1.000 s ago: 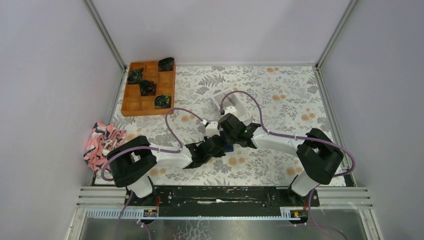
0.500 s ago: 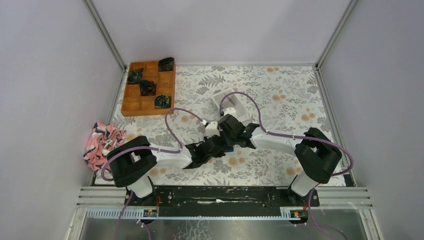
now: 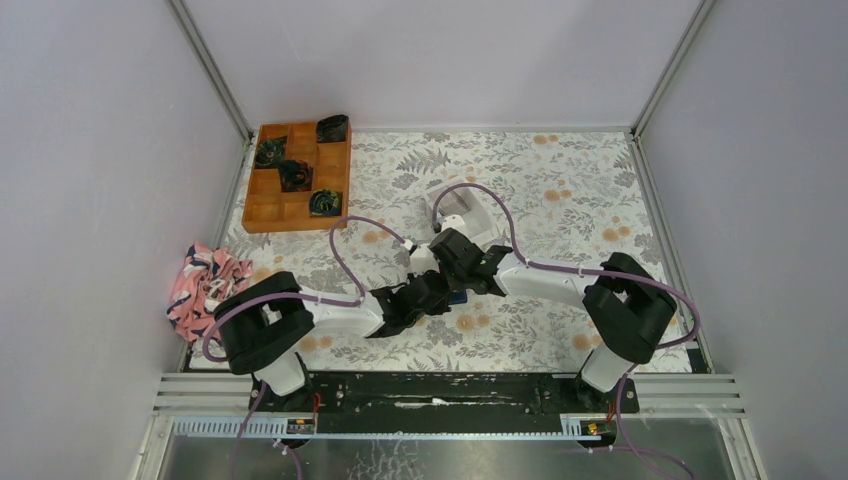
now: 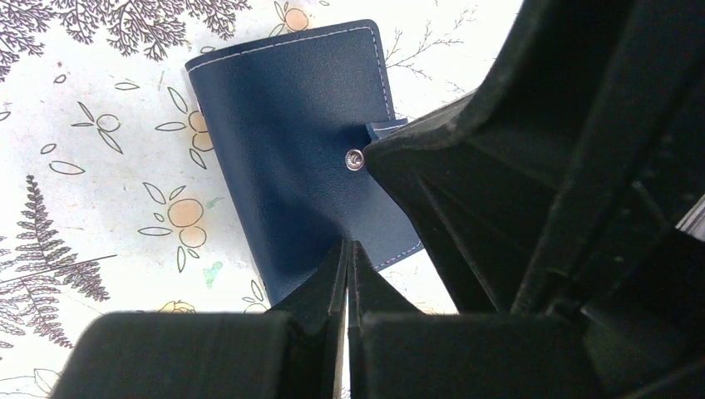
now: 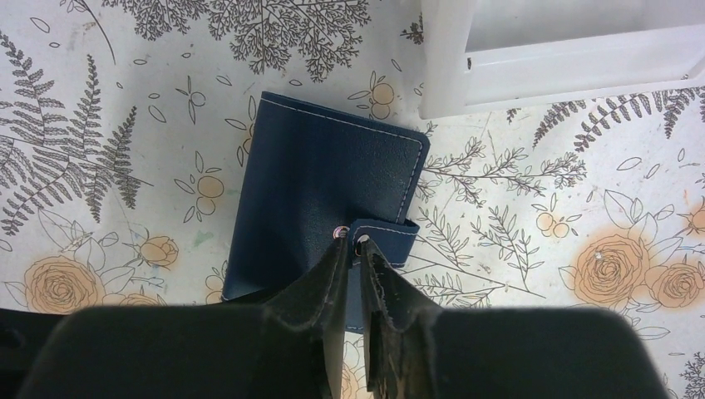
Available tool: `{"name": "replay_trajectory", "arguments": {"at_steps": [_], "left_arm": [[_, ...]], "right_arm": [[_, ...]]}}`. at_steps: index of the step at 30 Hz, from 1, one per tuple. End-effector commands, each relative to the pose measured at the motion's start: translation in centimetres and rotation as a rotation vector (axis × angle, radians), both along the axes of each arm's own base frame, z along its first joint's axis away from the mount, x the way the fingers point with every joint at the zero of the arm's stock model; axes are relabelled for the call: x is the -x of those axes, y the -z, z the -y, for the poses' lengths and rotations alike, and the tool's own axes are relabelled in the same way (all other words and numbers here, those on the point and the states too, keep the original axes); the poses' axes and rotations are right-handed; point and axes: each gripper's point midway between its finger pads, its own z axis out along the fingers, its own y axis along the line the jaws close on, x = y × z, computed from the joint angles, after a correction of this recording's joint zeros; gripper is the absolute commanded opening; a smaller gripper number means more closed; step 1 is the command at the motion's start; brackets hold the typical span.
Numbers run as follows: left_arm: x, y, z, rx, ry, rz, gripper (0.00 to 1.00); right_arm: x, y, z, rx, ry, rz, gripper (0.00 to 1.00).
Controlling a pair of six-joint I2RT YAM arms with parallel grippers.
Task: Put the credit cards into the card holder
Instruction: Close the card holder at the center of the board.
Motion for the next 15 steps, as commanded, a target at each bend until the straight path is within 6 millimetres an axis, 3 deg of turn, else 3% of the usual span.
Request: {"name": "replay_trajectory", "arguments": {"at_steps": [1, 15], "left_arm": [[0.4, 1.5, -0.7, -0.048, 0.003, -0.010, 0.00], [0.2, 1.5, -0.6, -0.054, 0.005, -0.010, 0.00]], "right_arm": [[-0.6, -1.8, -1.9, -0.045, -0.024, 0.034, 0.16], [-0.3, -0.9, -2.5, -0.031, -0.041, 0.010, 0.15]]}}
